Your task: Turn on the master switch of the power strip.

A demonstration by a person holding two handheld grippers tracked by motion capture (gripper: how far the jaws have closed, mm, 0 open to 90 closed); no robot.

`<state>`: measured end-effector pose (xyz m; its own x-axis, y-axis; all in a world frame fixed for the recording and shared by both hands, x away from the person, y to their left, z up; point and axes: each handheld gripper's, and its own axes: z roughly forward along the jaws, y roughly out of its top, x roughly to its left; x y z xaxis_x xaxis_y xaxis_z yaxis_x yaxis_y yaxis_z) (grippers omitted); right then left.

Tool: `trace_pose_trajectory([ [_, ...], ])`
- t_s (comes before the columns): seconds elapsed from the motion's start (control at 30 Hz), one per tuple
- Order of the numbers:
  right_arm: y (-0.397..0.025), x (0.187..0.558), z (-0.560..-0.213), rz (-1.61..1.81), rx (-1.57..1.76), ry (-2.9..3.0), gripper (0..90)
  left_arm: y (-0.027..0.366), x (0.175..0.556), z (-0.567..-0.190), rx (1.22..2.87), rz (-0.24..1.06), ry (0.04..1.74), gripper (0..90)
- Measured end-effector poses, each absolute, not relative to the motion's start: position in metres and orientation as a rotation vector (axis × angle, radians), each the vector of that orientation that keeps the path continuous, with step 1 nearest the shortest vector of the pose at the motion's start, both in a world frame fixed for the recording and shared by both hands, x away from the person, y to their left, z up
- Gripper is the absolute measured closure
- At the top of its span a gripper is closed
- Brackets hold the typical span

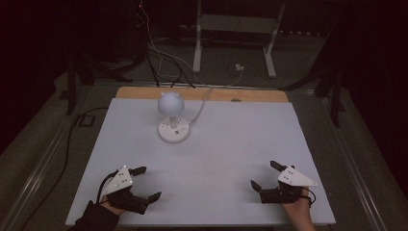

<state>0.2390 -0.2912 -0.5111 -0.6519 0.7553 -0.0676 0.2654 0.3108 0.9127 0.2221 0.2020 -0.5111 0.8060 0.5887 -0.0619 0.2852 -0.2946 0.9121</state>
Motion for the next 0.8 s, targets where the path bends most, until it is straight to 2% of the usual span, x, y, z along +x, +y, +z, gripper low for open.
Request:
trace_pose_trajectory([
  [0.8, -0.2906, 0.2373, -0.5077, 1.357, 0.93, 2.08, 0.0, 0.2005, 0.2221, -0.5107, 1.891, 0.343, 0.66, 0.3],
])
